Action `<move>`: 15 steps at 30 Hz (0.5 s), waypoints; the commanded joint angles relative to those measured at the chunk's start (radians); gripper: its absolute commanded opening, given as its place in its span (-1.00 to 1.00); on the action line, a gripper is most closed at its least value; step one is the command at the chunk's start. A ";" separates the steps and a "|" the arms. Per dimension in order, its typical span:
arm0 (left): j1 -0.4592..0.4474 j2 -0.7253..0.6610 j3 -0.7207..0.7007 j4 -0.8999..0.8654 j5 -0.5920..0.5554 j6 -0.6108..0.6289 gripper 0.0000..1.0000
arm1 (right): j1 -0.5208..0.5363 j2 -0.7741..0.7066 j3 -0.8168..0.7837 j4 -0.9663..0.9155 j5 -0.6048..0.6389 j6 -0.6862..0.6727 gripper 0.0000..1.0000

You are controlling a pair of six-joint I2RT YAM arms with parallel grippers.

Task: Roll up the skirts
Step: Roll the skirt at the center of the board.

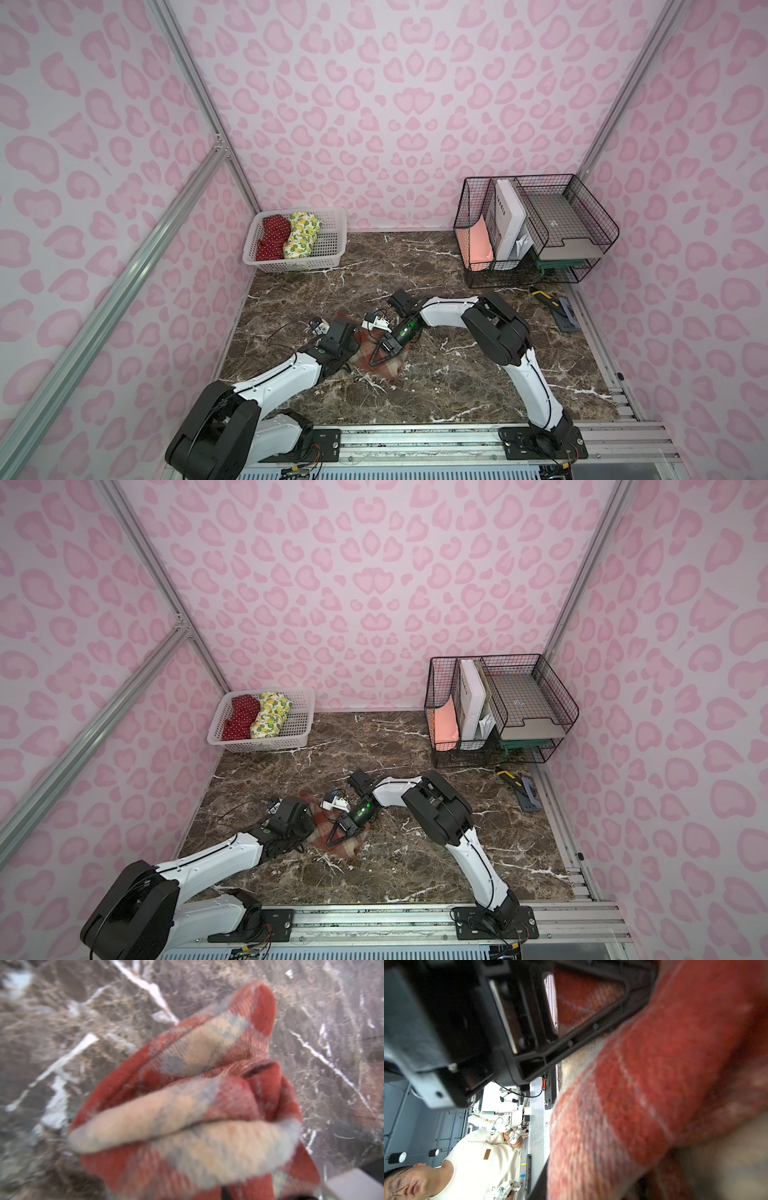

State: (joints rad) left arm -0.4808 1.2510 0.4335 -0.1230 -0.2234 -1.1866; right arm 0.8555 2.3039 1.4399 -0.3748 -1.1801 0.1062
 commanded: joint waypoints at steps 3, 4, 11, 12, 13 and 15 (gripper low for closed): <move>0.004 0.064 0.022 -0.121 -0.017 0.077 -1.00 | 0.002 -0.145 -0.133 -0.129 0.511 0.029 -0.20; 0.004 0.071 0.028 -0.126 -0.007 0.090 -1.00 | 0.000 -0.203 -0.154 -0.124 0.556 0.043 -0.13; 0.000 0.121 0.067 -0.163 0.041 0.164 -1.00 | 0.016 -0.546 -0.199 -0.273 0.956 0.082 0.26; -0.001 0.123 0.069 -0.171 0.046 0.166 -1.00 | 0.032 -0.588 -0.194 -0.288 1.031 0.088 0.26; -0.002 0.126 0.073 -0.173 0.050 0.171 -1.00 | 0.055 -0.629 -0.190 -0.287 1.114 0.095 0.26; -0.005 0.126 0.082 -0.184 0.056 0.172 -1.00 | 0.133 -0.687 -0.182 -0.263 1.202 0.086 0.19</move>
State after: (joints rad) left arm -0.4831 1.3602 0.5213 -0.1062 -0.1917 -1.0599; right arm 0.9310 1.6661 1.2495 -0.5930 -0.2420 0.1818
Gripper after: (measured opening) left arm 0.191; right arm 0.611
